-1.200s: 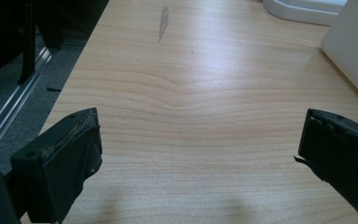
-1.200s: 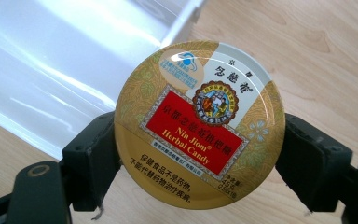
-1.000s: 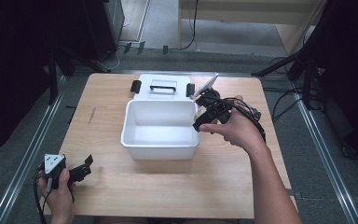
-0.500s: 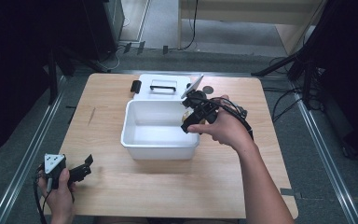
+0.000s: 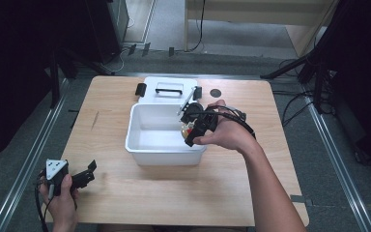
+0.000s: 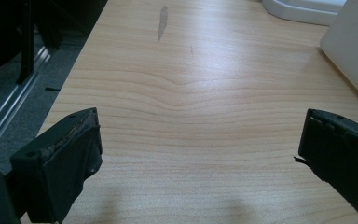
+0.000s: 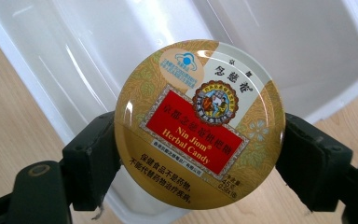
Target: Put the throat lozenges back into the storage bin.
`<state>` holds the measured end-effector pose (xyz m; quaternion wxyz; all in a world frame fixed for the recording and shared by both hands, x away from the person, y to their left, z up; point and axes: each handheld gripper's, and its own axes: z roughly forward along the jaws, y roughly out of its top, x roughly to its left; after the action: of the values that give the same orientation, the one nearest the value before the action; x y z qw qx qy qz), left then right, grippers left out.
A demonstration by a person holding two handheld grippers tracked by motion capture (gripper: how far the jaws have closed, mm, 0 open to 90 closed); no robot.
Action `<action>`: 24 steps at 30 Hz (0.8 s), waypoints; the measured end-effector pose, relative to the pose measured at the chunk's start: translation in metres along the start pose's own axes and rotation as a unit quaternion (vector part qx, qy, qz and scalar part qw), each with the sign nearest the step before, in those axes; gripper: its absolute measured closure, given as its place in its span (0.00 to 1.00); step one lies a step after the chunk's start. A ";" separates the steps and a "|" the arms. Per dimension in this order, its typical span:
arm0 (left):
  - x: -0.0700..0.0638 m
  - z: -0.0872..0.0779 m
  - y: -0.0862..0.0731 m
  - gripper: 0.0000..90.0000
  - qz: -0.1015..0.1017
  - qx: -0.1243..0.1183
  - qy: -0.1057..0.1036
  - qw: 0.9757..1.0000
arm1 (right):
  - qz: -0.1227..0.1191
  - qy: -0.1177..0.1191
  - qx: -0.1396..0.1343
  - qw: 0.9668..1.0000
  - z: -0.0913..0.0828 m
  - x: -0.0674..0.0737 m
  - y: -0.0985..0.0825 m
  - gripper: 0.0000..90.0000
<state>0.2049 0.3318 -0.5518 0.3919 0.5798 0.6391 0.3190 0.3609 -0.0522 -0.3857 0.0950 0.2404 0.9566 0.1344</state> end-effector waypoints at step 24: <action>0.000 0.000 0.000 0.00 0.002 0.003 -0.002 1.000 | -0.070 -0.005 0.006 0.997 0.030 -0.001 -0.001 0.22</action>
<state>0.2049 0.3321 -0.5516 0.3906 0.5826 0.6384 0.3168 0.3688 -0.0476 -0.4140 0.1077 0.1739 0.9715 0.1200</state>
